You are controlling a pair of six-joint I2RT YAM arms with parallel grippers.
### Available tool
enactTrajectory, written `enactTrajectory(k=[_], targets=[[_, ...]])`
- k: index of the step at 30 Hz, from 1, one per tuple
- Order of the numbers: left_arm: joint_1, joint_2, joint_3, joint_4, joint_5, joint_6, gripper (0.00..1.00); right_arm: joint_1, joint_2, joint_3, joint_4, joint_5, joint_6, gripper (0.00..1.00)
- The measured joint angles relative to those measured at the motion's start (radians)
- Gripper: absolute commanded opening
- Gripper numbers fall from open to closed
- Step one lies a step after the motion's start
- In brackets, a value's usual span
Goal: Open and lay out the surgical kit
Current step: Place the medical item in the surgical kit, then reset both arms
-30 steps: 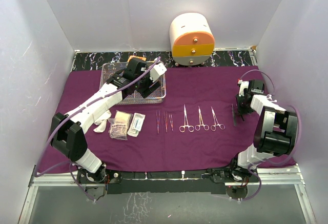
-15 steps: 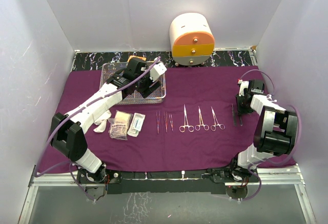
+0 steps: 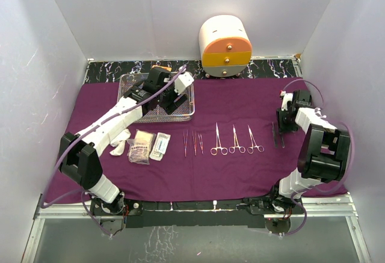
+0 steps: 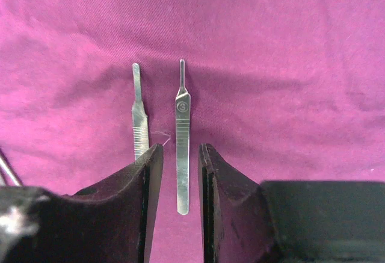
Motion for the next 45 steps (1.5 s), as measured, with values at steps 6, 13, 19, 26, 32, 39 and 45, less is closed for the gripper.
enactTrajectory(k=[6, 13, 19, 26, 32, 39, 45], targets=[[0.032, -0.003, 0.0, 0.001, 0.021, -0.031, 0.74, 0.0, -0.002, 0.15, -0.102, -0.06, 0.026, 0.35], [0.131, -0.053, -0.005, 0.033, 0.027, -0.14, 0.79, 0.056, -0.013, 0.376, -0.195, -0.069, 0.058, 0.46], [0.324, -0.125, -0.009, 0.072, 0.02, -0.284, 0.98, 0.233, -0.006, 0.58, -0.281, -0.005, 0.06, 0.65], [0.454, -0.253, -0.051, 0.113, -0.071, -0.375, 0.99, 0.248, 0.038, 0.79, -0.335, 0.035, 0.055, 0.98], [0.486, -0.315, -0.051, 0.127, -0.088, -0.375, 0.99, 0.242, 0.003, 0.764, -0.309, 0.061, 0.061, 0.98], [0.531, -0.439, -0.172, 0.233, -0.068, -0.377, 0.99, 0.241, -0.192, 0.59, -0.187, 0.043, 0.135, 0.98], [0.536, -0.472, -0.232, 0.336, -0.036, -0.339, 0.98, 0.241, -0.291, 0.491, -0.018, -0.03, 0.165, 0.98]])
